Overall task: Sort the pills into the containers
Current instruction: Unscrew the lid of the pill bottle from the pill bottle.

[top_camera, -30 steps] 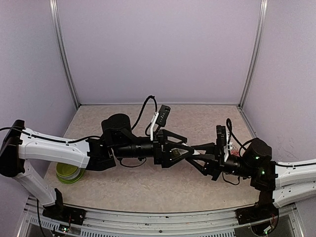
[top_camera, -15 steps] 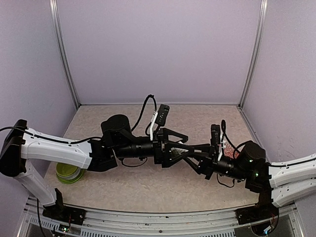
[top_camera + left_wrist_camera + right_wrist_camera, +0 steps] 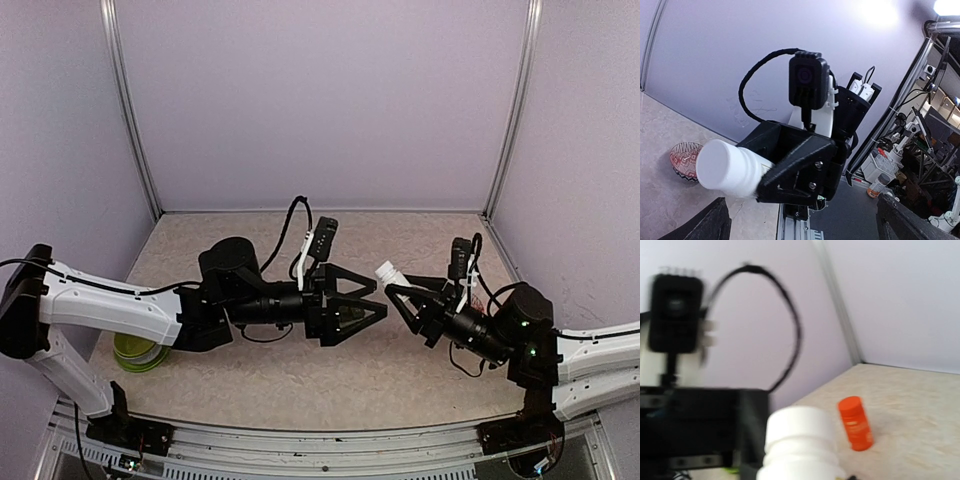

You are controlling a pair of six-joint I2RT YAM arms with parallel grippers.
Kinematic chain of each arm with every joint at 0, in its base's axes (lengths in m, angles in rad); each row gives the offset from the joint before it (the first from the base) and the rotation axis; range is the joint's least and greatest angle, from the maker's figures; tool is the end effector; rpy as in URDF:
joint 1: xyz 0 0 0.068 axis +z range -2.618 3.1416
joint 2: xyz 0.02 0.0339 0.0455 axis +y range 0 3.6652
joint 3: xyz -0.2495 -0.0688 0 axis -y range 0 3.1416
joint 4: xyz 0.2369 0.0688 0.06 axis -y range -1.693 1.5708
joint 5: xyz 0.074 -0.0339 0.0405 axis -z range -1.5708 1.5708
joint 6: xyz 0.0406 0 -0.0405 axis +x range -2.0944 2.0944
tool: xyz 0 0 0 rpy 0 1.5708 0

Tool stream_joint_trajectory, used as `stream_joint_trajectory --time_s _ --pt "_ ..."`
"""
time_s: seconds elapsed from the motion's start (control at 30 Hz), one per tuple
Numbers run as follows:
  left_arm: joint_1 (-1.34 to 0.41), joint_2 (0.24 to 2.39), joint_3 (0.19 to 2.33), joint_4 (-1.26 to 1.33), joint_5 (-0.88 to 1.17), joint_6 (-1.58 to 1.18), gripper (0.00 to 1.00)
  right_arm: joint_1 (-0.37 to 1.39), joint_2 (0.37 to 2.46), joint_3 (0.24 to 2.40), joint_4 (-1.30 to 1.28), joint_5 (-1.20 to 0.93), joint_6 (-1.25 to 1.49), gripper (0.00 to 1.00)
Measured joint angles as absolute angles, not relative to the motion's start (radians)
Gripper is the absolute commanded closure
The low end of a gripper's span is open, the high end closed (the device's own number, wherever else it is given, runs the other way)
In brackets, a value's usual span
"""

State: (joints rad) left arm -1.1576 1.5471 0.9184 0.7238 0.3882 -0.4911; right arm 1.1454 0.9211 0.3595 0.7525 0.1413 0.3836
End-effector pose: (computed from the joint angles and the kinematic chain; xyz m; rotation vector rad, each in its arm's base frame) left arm 0.1273 -0.3286 0.2827 0.8883 1.4614 -1.5728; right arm 0.0934 0.1923 0.2585 -0.4324 1.4213 1.1659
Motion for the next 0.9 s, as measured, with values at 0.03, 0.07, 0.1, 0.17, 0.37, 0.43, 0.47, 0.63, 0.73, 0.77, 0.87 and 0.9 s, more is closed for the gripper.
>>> stream_joint_trajectory --time_s 0.03,0.07,0.1,0.17,0.37,0.43,0.47,0.63,0.73,0.77,0.87,0.9 --pt "-1.158 1.542 0.916 0.724 0.392 -0.488 0.01 1.145 0.913 0.356 0.746 0.161 0.383 0.93" --pt "-1.159 1.538 0.916 0.725 0.393 -0.487 0.01 1.145 0.905 0.352 0.741 0.176 0.383 0.93" --pt "-1.16 1.531 0.916 0.725 0.393 -0.485 0.01 1.145 0.898 0.347 0.737 0.184 0.381 0.93" --pt "-1.161 1.522 0.916 0.726 0.393 -0.482 0.01 1.145 0.88 0.335 0.738 0.192 0.373 0.93" --pt "-1.161 1.518 0.916 0.716 0.383 -0.467 0.01 1.145 0.838 0.311 0.748 0.172 0.339 0.93" --pt "-1.162 1.517 0.917 0.697 0.366 -0.456 0.01 1.145 0.824 0.302 0.758 0.151 0.327 0.93" --pt "-1.162 1.515 0.918 0.68 0.356 -0.447 0.01 1.145 0.816 0.295 0.764 0.138 0.321 0.93" --pt "-1.162 1.486 0.926 0.598 0.329 -0.383 0.01 1.145 0.78 0.268 0.793 0.047 0.293 0.93" --pt "-1.163 1.469 0.948 0.568 0.345 -0.327 0.03 1.145 0.767 0.263 0.801 -0.003 0.281 0.93" --pt "-1.163 1.466 0.955 0.561 0.356 -0.31 0.04 1.145 0.766 0.263 0.804 -0.02 0.278 0.93" --pt "-1.164 1.462 0.984 0.535 0.413 -0.25 0.09 1.145 0.768 0.263 0.809 -0.073 0.276 0.93" --pt "-1.165 1.462 0.992 0.527 0.432 -0.23 0.11 1.145 0.772 0.263 0.812 -0.091 0.276 0.93"
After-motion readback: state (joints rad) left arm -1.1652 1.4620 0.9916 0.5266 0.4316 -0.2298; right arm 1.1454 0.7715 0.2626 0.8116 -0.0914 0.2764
